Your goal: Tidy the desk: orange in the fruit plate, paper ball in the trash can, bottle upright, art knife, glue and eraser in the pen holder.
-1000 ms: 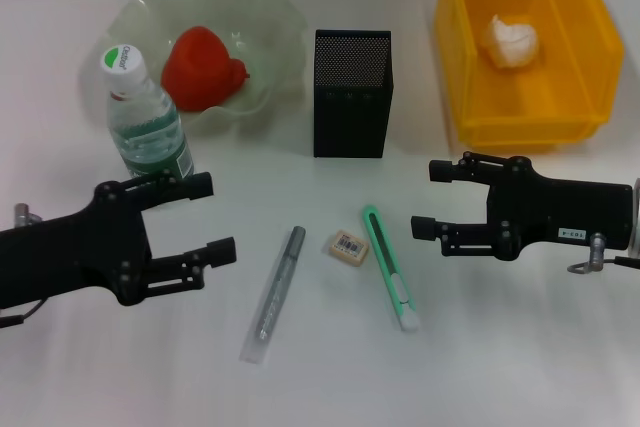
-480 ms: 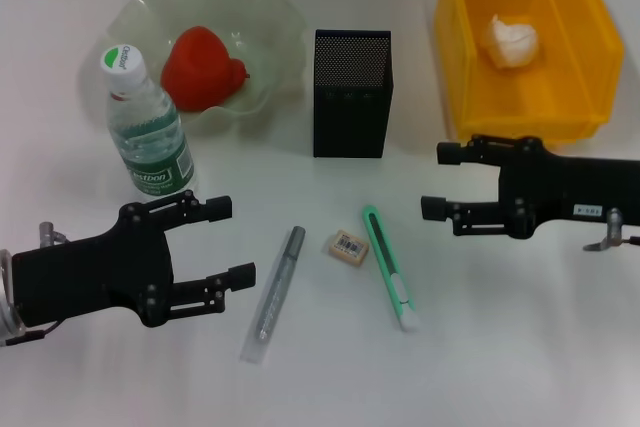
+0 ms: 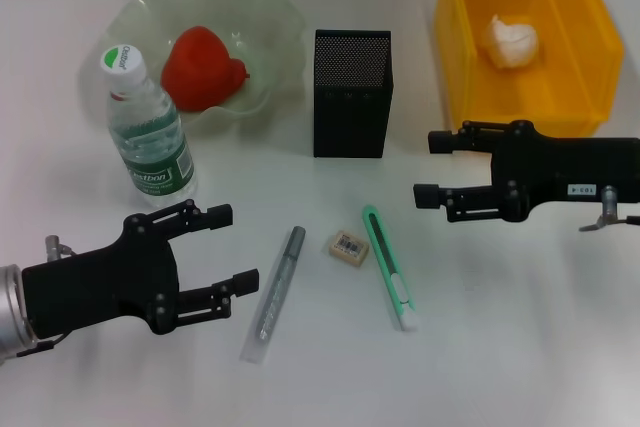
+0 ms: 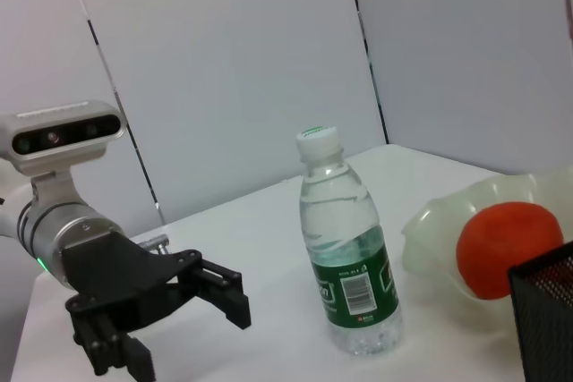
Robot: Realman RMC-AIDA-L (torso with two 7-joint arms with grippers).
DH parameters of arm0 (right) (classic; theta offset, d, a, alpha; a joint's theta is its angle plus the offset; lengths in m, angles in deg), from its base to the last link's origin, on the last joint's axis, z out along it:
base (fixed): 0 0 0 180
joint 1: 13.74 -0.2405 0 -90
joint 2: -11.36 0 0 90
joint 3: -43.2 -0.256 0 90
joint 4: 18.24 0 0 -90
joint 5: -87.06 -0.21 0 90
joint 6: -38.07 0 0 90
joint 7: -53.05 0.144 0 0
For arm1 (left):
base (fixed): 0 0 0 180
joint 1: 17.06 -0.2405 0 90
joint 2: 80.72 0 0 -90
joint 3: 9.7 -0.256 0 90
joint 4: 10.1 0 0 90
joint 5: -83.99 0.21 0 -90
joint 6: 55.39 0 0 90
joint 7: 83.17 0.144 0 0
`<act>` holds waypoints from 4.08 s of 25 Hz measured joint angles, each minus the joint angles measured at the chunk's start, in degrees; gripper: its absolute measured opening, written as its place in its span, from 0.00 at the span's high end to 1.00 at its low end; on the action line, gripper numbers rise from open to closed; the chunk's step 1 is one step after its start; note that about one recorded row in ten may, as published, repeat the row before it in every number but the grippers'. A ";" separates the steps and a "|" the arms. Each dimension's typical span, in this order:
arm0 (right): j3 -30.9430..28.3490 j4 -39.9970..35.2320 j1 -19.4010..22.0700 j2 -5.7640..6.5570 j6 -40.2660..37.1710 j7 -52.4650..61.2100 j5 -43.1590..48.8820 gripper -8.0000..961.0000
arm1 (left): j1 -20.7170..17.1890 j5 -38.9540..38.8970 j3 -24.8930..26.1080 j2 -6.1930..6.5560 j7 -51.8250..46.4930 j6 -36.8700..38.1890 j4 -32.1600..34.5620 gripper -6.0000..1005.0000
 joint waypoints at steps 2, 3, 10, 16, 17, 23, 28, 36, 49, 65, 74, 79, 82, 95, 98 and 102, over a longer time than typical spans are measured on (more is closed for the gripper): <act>0.12 -0.01 -0.55 0.09 -0.35 0.18 0.02 0.17 | 0.00 0.00 -0.06 -0.14 0.06 -0.66 -0.12 0.22; 0.36 -0.03 -0.85 0.16 -0.56 0.32 0.03 0.17 | 0.00 0.00 -0.06 -0.14 0.06 -0.66 -0.12 0.22; 6.71 -0.74 -3.91 1.44 -1.25 3.14 0.06 0.17 | -0.17 0.02 -0.32 -0.31 1.97 -1.43 -0.33 0.22; 11.82 -6.51 -5.55 1.77 -1.60 6.68 2.74 0.18 | 0.03 0.04 -0.04 -0.26 4.71 -2.54 -2.46 0.22; 12.53 -7.54 -6.26 1.78 -2.24 7.92 3.35 0.18 | 0.27 0.04 -0.04 0.00 4.33 -2.60 -2.49 0.22; 14.64 -10.15 -12.54 1.68 -3.62 10.71 9.44 0.19 | 0.88 0.60 -0.51 0.33 4.22 -2.77 -2.37 0.22; 18.73 -10.23 -19.20 1.52 -3.55 9.67 13.50 0.19 | 1.44 0.75 -0.54 0.49 2.17 -1.89 -2.25 0.22; 26.21 -11.78 -26.48 0.11 -3.76 4.15 18.49 0.20 | 3.06 1.19 -0.54 1.54 -2.47 -0.50 -2.19 0.22; 44.22 -21.84 -28.66 -1.69 -8.04 -1.16 21.41 0.21 | 3.17 1.50 -0.09 1.93 -5.04 -0.77 -2.34 0.22; 56.05 -24.97 -29.06 -1.97 -8.13 -10.07 23.21 0.23 | 3.58 1.66 -0.52 1.94 -6.76 -0.23 -2.38 0.22; 60.92 -23.93 -27.88 -2.03 -4.66 -13.87 23.50 0.24 | 5.27 2.98 -0.54 1.88 -6.75 -0.24 -2.37 0.22; 63.18 -23.55 -27.79 -2.06 -3.93 -14.91 23.42 0.25 | 5.26 3.19 -0.54 1.99 -6.72 -0.17 -2.16 0.22; 63.93 -22.49 -27.91 -2.09 -2.63 -16.40 23.33 0.25 | 5.07 3.28 -0.54 2.01 -6.67 -0.46 -2.14 0.22; 66.78 -17.44 -29.56 -2.16 2.71 -20.10 20.06 0.26 | 5.11 3.29 -0.50 1.77 -6.69 -0.96 -2.44 0.22; 67.70 -16.45 -29.89 -2.15 3.54 -20.12 19.26 0.27 | 5.15 3.28 -0.53 1.67 -6.61 -1.02 -2.44 0.22; 68.51 -15.70 -30.05 -2.16 4.48 -20.13 18.82 0.27 | 5.16 3.28 -0.53 1.48 -6.24 -1.13 -2.45 0.22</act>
